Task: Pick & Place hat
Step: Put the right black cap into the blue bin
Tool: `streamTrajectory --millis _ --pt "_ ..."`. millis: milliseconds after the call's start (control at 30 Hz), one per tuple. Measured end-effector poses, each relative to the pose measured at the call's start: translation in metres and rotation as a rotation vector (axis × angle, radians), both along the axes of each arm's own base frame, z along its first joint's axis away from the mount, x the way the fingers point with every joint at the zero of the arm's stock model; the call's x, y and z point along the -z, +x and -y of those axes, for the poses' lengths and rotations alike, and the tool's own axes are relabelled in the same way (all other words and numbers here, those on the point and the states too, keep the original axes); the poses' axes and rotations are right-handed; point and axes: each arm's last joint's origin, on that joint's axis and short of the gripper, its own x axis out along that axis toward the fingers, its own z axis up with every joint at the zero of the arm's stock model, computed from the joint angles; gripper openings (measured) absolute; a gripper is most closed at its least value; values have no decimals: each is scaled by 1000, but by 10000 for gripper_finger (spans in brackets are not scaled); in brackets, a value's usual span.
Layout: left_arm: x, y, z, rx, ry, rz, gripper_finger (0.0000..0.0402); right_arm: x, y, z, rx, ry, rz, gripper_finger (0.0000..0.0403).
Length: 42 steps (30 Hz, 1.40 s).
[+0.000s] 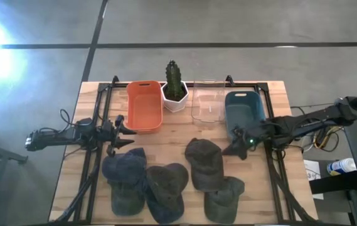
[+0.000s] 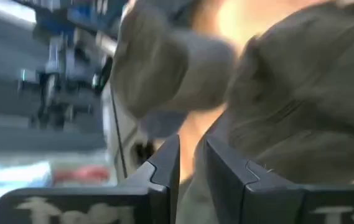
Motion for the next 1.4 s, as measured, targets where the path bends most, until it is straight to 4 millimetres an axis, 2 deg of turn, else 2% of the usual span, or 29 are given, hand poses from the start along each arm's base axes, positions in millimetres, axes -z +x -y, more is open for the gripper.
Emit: streamTrajectory --millis 133,300,467,600,700,867,1133,1267,1400 --pt "0 0 0 0 0 0 174 -18 18 -22 -182 17 -80 68" --pt "0 0 0 0 0 0 174 -17 27 -51 -333 -52 -257 68" --pt "0 0 0 0 0 1 174 2 33 -73 -330 -19 -435 79" --pt "0 0 0 0 0 1 174 20 38 -90 -338 -18 -517 110" --pt "0 0 0 0 0 1 174 31 47 -104 -373 -35 -516 140" --pt "0 0 0 0 0 0 174 38 70 -134 -471 -264 -448 162" --pt "0 0 0 0 0 1 174 39 105 -174 -523 -807 -500 131" --pt "0 0 0 0 0 1 174 39 121 -190 -539 -913 -485 126" --pt "0 0 0 0 0 1 174 46 133 -200 -562 -928 -487 125"
